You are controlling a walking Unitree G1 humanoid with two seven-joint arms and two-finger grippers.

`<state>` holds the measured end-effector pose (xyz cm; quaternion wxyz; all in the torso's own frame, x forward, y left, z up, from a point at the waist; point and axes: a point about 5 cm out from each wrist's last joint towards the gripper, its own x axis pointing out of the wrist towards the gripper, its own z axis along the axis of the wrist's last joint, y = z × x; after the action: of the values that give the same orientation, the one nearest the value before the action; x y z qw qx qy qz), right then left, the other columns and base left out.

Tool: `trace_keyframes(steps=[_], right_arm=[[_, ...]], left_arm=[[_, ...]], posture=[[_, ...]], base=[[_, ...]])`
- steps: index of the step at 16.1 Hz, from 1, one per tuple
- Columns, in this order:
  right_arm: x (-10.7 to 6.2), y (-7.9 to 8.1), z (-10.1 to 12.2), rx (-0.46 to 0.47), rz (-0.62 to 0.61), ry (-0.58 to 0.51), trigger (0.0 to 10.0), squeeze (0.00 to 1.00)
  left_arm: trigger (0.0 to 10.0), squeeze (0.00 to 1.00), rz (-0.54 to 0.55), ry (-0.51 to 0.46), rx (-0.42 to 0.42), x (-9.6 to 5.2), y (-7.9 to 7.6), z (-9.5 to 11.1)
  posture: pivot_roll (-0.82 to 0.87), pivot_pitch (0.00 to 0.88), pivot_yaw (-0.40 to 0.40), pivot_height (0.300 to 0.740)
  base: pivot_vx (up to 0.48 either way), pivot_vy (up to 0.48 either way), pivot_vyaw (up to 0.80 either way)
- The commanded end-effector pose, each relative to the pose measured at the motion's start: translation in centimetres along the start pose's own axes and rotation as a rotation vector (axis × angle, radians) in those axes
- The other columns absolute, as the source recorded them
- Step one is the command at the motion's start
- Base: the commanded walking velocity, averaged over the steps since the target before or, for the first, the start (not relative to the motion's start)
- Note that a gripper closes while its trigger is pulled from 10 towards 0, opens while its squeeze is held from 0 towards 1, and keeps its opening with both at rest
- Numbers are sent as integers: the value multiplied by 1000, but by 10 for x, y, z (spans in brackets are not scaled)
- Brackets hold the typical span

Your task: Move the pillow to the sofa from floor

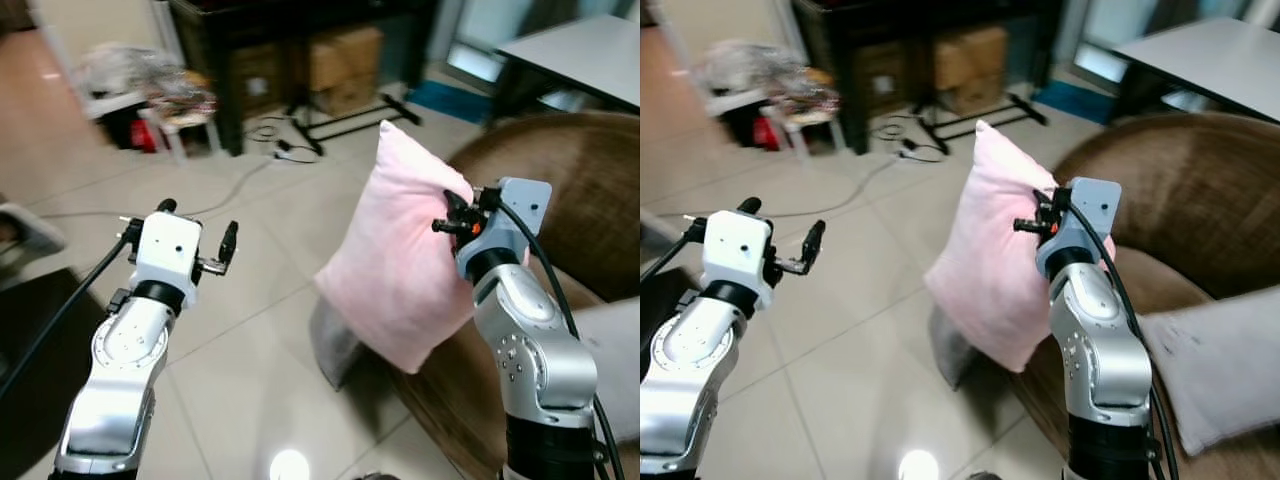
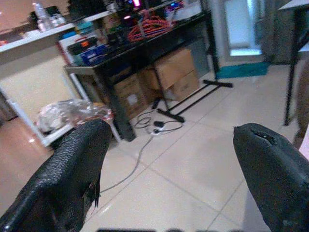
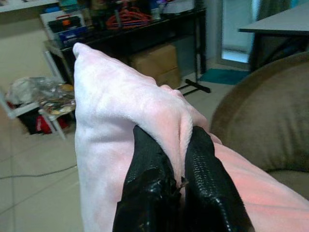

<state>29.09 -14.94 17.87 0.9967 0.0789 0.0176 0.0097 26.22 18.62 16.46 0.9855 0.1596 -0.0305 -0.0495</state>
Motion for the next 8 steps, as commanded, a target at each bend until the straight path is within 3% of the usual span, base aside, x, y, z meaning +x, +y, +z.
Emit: trace_keyframes(steps=[1, 7, 8], right_arm=[[0, 4, 2, 10, 25, -13, 10000, 0], [1, 10, 0, 4, 50, -6, 10000, 0], [2, 11, 1, -2, 60, -15, 10000, 0]], left_arm=[[10000, 0, 10, 8, -14, 0, 3, -1], [10000, 0, 1, -25, -43, -3, 5, 3], [10000, 0, -4, -33, -55, -3, 5, 5]], posture=[[-82, 0, 9, 740], [-64, 0, 1, 740], [-63, 0, 0, 740]], base=[[0, 0, -800], [0, 0, -800], [270, 0, -800]])
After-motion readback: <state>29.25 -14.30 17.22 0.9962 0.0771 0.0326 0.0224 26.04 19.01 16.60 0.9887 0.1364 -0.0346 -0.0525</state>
